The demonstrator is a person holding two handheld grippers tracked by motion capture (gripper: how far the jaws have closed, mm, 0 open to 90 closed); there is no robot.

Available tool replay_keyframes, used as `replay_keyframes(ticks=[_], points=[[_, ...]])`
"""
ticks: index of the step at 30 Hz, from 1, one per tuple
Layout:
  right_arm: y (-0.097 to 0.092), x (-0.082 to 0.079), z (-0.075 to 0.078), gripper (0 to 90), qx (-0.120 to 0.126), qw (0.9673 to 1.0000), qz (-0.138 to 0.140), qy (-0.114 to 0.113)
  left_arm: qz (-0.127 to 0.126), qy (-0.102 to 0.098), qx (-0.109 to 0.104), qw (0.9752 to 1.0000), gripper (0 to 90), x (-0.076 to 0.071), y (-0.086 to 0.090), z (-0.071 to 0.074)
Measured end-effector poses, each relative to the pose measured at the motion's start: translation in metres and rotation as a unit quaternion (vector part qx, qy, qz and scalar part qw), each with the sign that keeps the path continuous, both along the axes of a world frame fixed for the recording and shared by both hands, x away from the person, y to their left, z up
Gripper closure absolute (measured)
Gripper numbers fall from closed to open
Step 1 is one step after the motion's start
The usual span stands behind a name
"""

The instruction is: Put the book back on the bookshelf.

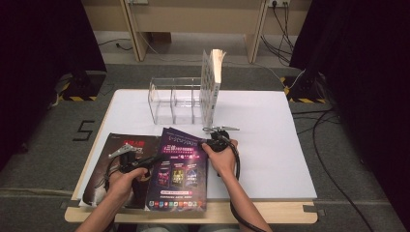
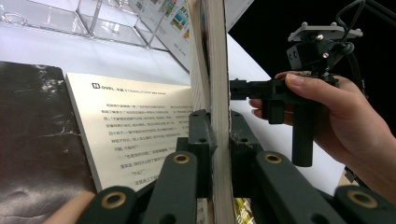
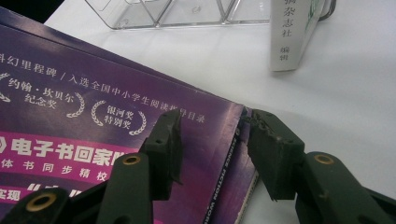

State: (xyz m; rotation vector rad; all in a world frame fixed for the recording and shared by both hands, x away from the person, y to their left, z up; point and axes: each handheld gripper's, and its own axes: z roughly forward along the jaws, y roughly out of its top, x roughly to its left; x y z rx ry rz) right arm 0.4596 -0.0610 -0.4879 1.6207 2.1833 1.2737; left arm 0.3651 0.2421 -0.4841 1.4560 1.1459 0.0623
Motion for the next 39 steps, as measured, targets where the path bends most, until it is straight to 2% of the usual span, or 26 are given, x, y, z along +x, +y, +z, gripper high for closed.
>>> replay_keyframes(ticks=[10, 15, 20, 26, 31, 35, 37, 39], points=[[0.001, 0.002, -0.001, 50.8, 0.006, 0.9999, 0.010, -0.003, -0.003, -0.002, -0.001, 1.0000, 82.2, 0.000, 0.000, 0.000], [0.001, 0.003, -0.003, 50.6, 0.021, 0.9997, 0.010, -0.003, -0.002, 0.000, -0.001, 1.0000, 82.3, 0.000, 0.000, -0.001], [0.003, 0.002, -0.003, 53.1, 0.007, 0.9999, 0.010, -0.005, 0.003, 0.006, 0.004, 1.0000, 82.3, 0.002, 0.001, -0.004], [0.003, 0.003, -0.002, 61.1, -0.006, 1.0000, 0.005, -0.004, 0.006, 0.022, 0.021, 0.9995, 82.2, 0.005, 0.004, -0.010], [-0.001, 0.007, -0.001, 68.9, -0.003, 0.9999, 0.001, 0.012, 0.009, 0.034, 0.034, 0.9988, 82.2, 0.008, 0.005, -0.014], [0.000, 0.009, 0.001, 69.1, -0.006, 0.9997, -0.002, 0.024, 0.017, 0.050, 0.038, 0.9979, 82.2, 0.011, 0.007, -0.020], [-0.001, 0.010, 0.001, 69.1, 0.004, 0.9994, -0.005, 0.034, 0.018, 0.054, 0.037, 0.9977, 82.2, 0.011, 0.007, -0.022], [-0.001, 0.011, 0.002, 69.1, 0.004, 0.9993, -0.005, 0.036, 0.018, 0.055, 0.037, 0.9976, 82.2, 0.011, 0.007, -0.022]])
